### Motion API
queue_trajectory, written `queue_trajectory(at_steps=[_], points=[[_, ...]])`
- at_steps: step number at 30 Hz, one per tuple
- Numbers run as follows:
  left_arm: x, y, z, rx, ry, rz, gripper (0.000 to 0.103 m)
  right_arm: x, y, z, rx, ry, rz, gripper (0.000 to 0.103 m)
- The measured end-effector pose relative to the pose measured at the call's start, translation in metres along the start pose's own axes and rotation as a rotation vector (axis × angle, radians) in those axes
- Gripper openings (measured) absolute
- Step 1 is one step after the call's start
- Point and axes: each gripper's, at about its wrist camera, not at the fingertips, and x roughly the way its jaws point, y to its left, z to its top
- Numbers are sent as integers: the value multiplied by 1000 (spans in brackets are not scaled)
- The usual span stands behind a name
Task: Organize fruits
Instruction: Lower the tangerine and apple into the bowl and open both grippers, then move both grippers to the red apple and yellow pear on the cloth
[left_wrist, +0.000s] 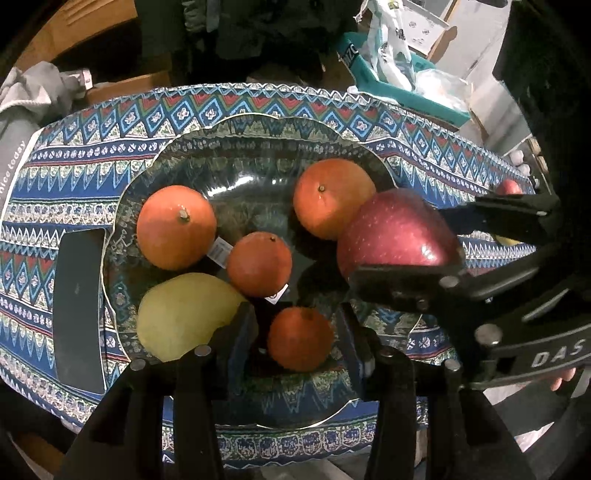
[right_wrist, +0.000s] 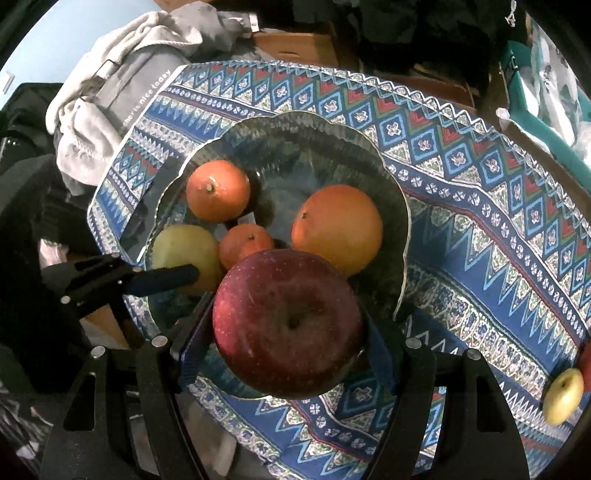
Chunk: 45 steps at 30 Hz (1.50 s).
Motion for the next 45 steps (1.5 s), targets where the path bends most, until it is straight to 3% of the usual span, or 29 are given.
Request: queue_trajectory(at_steps=[5,10,24,29,45], points=[[-3,-2,1,-3,0,-3,53,-12,-5,0,30,-41,46,74],[-8,-6,2,6,-13,-3,53,-30,-3,2,32,-83,39,74],[-23,-27,8,23,-55,-23,59,-66,-30,-15,60,-150,-97,74],[-28,-39,10,45,-75,-14,66,-80,-41,-23,80,-173,-120,74],[-32,-72,18,101,-98,15,73,-114,-78,-53,131,-224,-205,77]])
